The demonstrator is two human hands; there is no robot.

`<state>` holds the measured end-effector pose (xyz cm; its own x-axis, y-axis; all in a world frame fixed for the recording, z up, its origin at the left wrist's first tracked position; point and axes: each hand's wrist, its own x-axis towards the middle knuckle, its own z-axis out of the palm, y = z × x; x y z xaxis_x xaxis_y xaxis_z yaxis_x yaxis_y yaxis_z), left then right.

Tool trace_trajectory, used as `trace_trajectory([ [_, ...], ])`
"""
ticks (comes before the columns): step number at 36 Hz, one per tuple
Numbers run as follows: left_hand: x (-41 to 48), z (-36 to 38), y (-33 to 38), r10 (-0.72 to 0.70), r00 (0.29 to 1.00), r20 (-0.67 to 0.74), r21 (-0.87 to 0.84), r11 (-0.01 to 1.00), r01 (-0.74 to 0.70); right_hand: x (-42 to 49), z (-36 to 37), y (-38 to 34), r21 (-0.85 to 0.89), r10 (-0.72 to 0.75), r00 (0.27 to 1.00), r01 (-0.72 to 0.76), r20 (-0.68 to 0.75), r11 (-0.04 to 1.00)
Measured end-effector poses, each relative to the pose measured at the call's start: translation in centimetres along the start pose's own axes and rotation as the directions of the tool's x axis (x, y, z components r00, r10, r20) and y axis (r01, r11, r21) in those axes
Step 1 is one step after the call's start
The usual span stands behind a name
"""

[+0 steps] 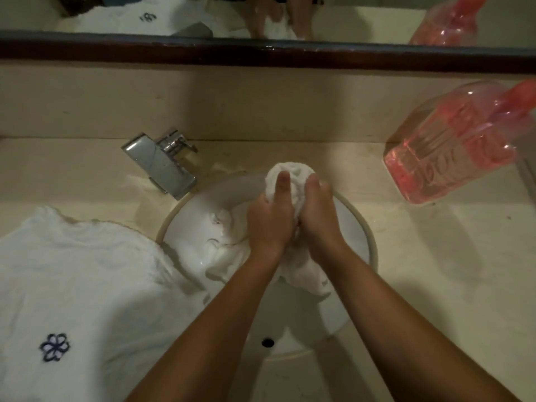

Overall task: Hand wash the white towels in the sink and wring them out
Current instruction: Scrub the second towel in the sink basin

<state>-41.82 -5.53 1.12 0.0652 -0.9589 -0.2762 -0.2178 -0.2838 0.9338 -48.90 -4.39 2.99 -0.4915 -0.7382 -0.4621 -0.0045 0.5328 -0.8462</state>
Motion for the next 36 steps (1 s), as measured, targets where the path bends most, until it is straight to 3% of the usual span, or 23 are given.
trace_trajectory([
  [3,0.5,0.1,0.7,-0.04,0.998,-0.047,0.01,0.999,0.04,-0.7,0.3,0.3,-0.033,-0.037,0.999,0.037,0.014,0.999],
  [5,1.9,-0.6,1.2,-0.074,0.989,-0.13,-0.009,0.997,0.073,-3.2,0.5,0.8,-0.031,-0.097,0.991,0.1,0.09,0.994],
  [7,2.5,-1.0,1.5,-0.081,0.991,-0.109,-0.022,0.997,0.079,-4.7,0.5,1.0,0.013,-0.165,0.973,0.166,0.158,0.986],
  [11,0.9,0.3,1.2,-0.092,0.995,0.046,-0.019,0.995,0.093,-0.1,-0.1,0.0,-0.009,-0.105,0.994,0.105,-0.008,0.994],
  [13,0.9,0.6,1.4,-0.094,0.995,0.04,-0.023,0.995,0.095,0.6,-0.2,-0.5,0.018,-0.109,0.994,0.109,-0.02,0.994],
  [17,3.2,-0.8,2.1,-0.11,0.989,-0.098,-0.047,0.993,0.105,-3.5,0.6,0.8,0.017,-0.147,0.978,0.146,0.15,0.989],
  [19,3.1,-1.0,1.9,-0.12,0.99,-0.067,-0.058,0.991,0.117,-3.2,0.7,1.2,-0.022,-0.171,0.97,0.177,0.171,0.984],
  [22,1.0,-0.3,1.1,-0.165,0.986,0.026,-0.048,0.985,0.166,0.7,0.0,0.6,-0.13,-0.137,0.986,0.149,0.094,0.98],
  [25,0.1,0.1,1.2,-0.155,0.982,0.103,-0.062,0.985,0.162,3.0,-1.1,0.5,-0.117,-0.132,0.987,0.143,0.096,0.983],
  [27,1.3,-0.7,1.6,-0.254,0.949,0.184,-0.181,0.941,0.287,3.4,-1.8,0.8,-0.024,-0.06,0.988,0.064,0.14,0.998],
  [28,2.0,-1.3,1.6,-0.308,0.904,0.296,-0.266,0.883,0.388,3.5,-2.2,1.0,0.038,-0.007,0.984,0.001,0.18,0.999],
  [31,3.7,-3.4,1.7,-0.307,0.785,0.538,-0.414,0.715,0.563,3.5,-4.3,1.7,0.15,0.137,0.914,-0.207,0.382,0.967],
  [34,4.8,-4.9,0.1,-0.251,0.78,0.574,-0.493,0.654,0.574,3.0,-5.7,2.7,0.196,0.176,0.808,-0.337,0.562,0.921],
  [36,4.8,-5.1,-0.7,-0.226,0.8,0.555,-0.507,0.671,0.541,2.9,-5.8,2.9,0.308,0.122,0.793,-0.367,0.597,0.878],
])
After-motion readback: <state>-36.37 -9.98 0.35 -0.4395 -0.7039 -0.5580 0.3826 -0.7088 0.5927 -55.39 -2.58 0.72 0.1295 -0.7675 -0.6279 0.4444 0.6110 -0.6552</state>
